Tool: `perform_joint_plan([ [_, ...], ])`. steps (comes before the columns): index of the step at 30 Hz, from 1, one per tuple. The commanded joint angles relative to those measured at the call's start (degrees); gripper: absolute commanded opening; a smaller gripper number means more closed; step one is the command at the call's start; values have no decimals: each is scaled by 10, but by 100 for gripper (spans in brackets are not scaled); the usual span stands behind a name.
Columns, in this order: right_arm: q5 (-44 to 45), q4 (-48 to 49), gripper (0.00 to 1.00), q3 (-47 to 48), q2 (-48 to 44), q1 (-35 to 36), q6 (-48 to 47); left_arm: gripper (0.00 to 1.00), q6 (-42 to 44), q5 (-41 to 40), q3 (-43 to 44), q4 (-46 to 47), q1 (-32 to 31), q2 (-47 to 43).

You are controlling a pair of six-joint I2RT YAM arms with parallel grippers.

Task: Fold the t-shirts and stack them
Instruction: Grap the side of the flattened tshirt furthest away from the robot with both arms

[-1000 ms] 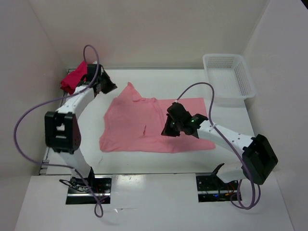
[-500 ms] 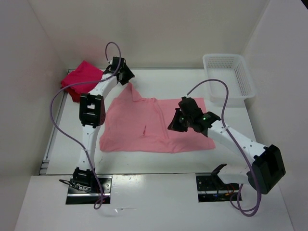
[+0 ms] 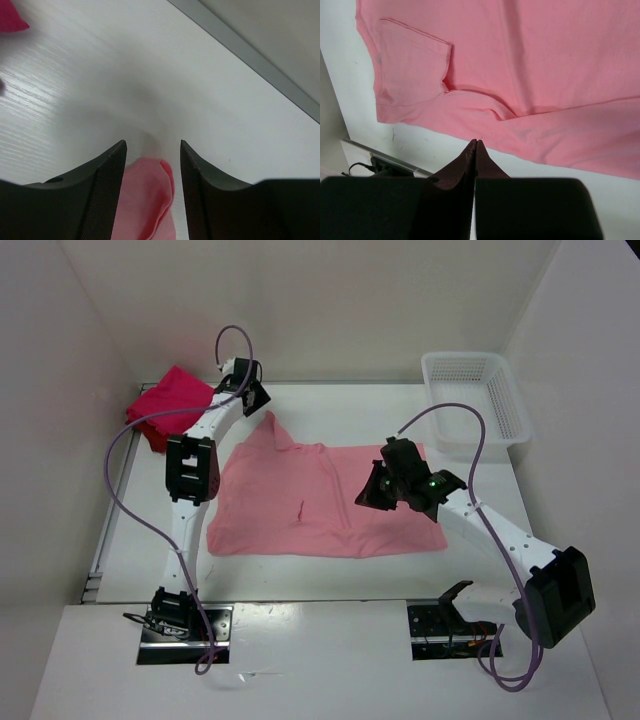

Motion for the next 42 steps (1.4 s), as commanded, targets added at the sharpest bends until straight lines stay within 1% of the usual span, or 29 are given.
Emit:
perform_joint_plan([
  [1,-8,6,1,6,-4,-3,-15,55,23,-14,-6,5,1,-10],
  [8,-14,11,1,6,7,-3,-15,53,34,3,20,5,-16,10],
  [10,-14,11,1,6,7,-3,-15,50,34,3,26,5,-16,17],
  [13,-14,11,1,6,7,-3,-15,48,34,8,26,5,-22,23],
  [17,-9,11,1,6,7,-3,-20,44,29,1,26,5,-22,28],
  [20,-9,11,2,6,7,-8,-20,44,29,-4,32,-6,-22,34],
  [23,-14,11,2,6,7,-8,-20,48,29,-12,37,-6,-22,39],
  [27,-14,11,2,1,7,-8,-20,47,24,-18,43,-6,-22,39],
  [29,-14,11,2,1,7,-8,-20,41,24,-18,43,-6,-22,39],
  [30,-14,11,2,1,7,-8,-26,33,24,-18,43,-6,-22,45],
  [34,-14,11,5,1,7,-28,-32,16,24,-18,43,-11,-22,45],
  [35,-14,5,6,1,7,-47,-38,10,24,-18,43,-11,-22,45],
  [37,-14,0,8,7,1,-70,-49,4,24,-18,43,-11,-22,45],
  [39,-6,-6,15,25,1,-102,-57,0,24,-18,43,-11,-22,39],
  [41,8,-6,21,45,9,-120,-64,0,24,-23,37,-11,-22,32],
  [42,23,-11,26,50,15,-133,-64,0,24,-23,30,-6,-22,18],
])
